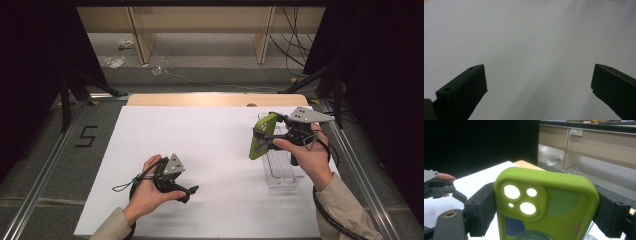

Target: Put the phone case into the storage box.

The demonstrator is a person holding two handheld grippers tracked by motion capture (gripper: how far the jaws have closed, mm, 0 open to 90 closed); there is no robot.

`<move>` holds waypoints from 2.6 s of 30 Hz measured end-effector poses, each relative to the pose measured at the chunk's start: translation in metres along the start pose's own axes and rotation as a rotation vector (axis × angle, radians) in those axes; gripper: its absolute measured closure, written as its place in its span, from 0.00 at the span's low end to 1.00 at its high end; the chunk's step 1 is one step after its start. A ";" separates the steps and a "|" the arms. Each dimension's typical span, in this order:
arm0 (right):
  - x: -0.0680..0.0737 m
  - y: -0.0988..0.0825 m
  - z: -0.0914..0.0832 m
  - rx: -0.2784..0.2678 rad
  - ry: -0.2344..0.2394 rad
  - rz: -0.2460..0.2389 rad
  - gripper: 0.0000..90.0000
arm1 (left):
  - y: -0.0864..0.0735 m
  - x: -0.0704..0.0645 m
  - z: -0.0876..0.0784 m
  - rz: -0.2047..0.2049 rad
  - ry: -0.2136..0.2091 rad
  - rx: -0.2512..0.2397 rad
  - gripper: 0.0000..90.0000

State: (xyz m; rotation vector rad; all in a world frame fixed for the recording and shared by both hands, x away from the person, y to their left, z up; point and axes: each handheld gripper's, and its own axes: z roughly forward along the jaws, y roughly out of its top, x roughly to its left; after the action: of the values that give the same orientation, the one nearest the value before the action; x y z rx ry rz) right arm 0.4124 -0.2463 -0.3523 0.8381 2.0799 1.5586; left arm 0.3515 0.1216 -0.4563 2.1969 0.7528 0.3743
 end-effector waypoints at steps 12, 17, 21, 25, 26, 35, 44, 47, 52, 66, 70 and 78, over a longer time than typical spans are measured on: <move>-0.007 0.001 -0.005 -0.009 -0.020 0.012 0.19 | 0.001 0.000 0.000 0.000 0.000 0.001 0.00; -0.010 0.000 -0.006 -0.008 -0.028 0.013 0.19 | 0.001 0.000 0.000 0.000 0.000 -0.002 0.00; -0.012 0.000 -0.008 -0.011 -0.036 0.021 0.19 | 0.001 0.000 0.000 -0.002 0.001 -0.003 0.00; -0.015 0.000 -0.010 -0.014 -0.045 0.022 0.19 | 0.001 0.000 0.000 -0.001 0.000 -0.002 0.00; -0.015 0.000 -0.010 -0.015 -0.048 0.023 0.19 | 0.001 0.000 0.000 -0.002 -0.001 -0.002 0.00; -0.019 -0.002 -0.011 -0.010 -0.059 0.024 0.19 | 0.001 0.000 0.000 -0.003 0.000 -0.004 0.00; -0.022 -0.002 -0.013 -0.012 -0.071 0.029 0.19 | 0.001 0.000 0.000 -0.004 0.001 -0.005 0.00; -0.023 -0.003 -0.013 -0.011 -0.077 0.029 0.19 | 0.001 0.000 0.000 -0.003 0.001 -0.004 0.00; -0.025 -0.003 -0.015 -0.010 -0.083 0.034 0.19 | 0.001 0.001 0.000 -0.004 0.001 -0.005 0.00; -0.030 -0.005 -0.017 -0.010 -0.100 0.040 0.19 | 0.001 0.000 0.000 -0.003 0.001 -0.005 0.00; -0.031 -0.005 -0.018 -0.010 -0.106 0.040 0.19 | 0.001 0.000 0.000 -0.002 0.002 -0.004 0.00; -0.034 -0.006 -0.019 -0.009 -0.115 0.043 0.19 | 0.001 0.000 0.000 -0.002 0.002 -0.004 0.00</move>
State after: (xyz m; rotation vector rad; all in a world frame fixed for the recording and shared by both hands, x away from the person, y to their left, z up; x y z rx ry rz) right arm 0.4239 -0.2837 -0.3536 0.9525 1.9848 1.5032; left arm 0.3517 0.1214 -0.4554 2.1926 0.7547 0.3770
